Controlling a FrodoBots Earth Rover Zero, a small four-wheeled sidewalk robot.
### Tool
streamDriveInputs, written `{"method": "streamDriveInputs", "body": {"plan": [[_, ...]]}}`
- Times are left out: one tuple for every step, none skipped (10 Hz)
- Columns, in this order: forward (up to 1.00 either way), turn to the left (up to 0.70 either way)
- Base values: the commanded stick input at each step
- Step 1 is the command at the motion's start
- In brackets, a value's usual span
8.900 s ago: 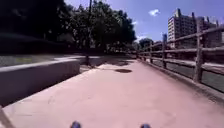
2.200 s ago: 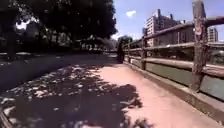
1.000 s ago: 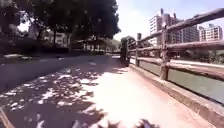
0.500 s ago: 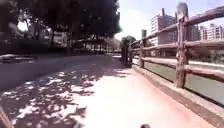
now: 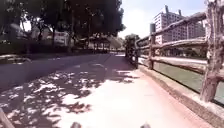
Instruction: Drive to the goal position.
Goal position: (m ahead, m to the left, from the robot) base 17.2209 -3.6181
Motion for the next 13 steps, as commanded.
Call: {"method": "streamDriveInputs", "body": {"plan": [[1.00, 0.00], [1.00, 0.00], [1.00, 0.00], [1.00, -0.06], [1.00, -0.40], [1.00, -0.31], [1.00, -0.04], [1.00, 0.00], [1.00, 0.00], [1.00, 0.00], [1.00, 0.00], [1.00, 0.00], [1.00, 0.00]]}}
